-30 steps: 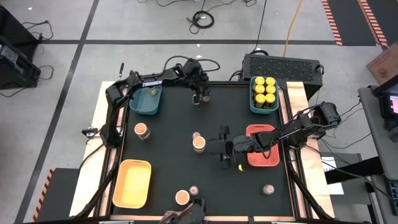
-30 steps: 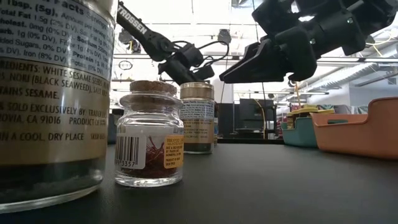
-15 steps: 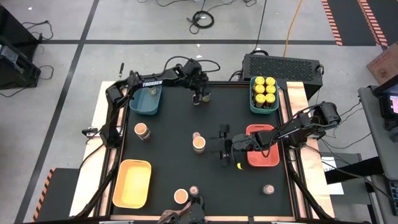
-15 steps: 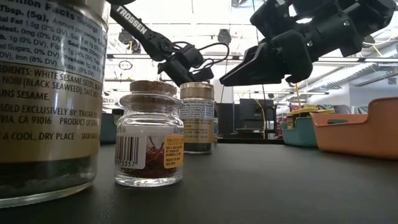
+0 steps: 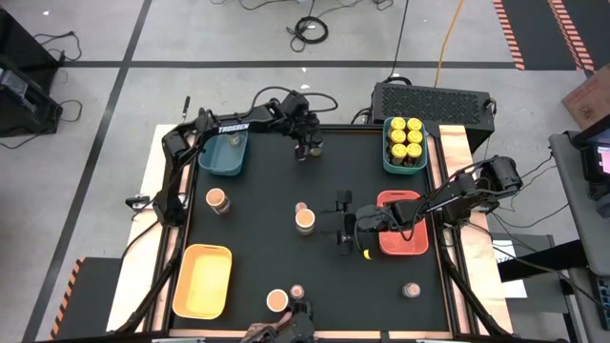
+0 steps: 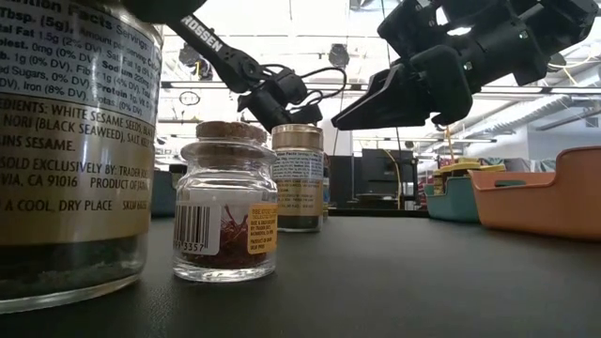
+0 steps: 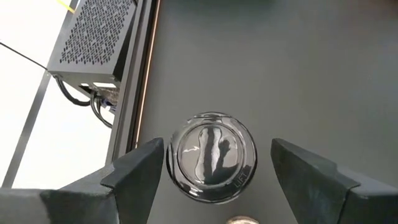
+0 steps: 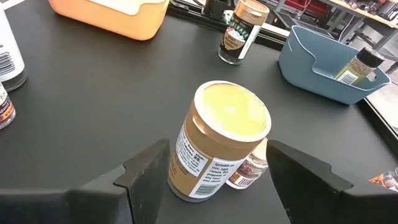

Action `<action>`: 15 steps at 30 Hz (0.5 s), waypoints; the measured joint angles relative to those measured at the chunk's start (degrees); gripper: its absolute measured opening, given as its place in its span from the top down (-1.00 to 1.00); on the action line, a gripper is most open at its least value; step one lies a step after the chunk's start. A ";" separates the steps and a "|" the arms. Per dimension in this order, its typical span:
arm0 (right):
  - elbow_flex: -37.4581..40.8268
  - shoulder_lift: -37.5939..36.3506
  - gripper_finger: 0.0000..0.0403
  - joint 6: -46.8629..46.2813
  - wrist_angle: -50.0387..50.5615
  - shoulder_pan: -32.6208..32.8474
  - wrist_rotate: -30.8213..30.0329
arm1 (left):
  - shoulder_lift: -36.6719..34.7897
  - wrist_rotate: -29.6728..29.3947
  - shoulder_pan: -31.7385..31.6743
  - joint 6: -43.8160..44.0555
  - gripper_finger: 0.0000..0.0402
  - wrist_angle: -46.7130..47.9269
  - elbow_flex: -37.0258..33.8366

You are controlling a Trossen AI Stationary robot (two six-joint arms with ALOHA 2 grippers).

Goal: Sort spices by type
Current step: Put the black spice bottle into the blue bin

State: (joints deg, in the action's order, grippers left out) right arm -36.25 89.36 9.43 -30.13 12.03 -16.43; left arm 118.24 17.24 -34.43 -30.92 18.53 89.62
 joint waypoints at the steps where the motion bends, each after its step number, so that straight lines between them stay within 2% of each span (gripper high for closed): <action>1: 0.00 0.00 -0.29 0.01 -0.02 0.00 0.00 | 0.17 -0.03 0.01 0.00 -0.49 -0.05 0.02; 9: 0.00 0.00 -0.29 0.02 -0.02 0.00 0.00 | 0.31 -0.25 0.01 0.00 -0.48 0.11 0.05; 15: 0.00 0.00 -0.29 0.02 -0.04 0.00 0.00 | 0.31 -0.25 -0.01 0.00 -0.27 0.02 0.05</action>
State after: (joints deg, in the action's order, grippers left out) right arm -36.25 89.36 9.45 -30.17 12.03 -16.43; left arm 118.54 16.99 -34.44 -30.92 18.55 89.67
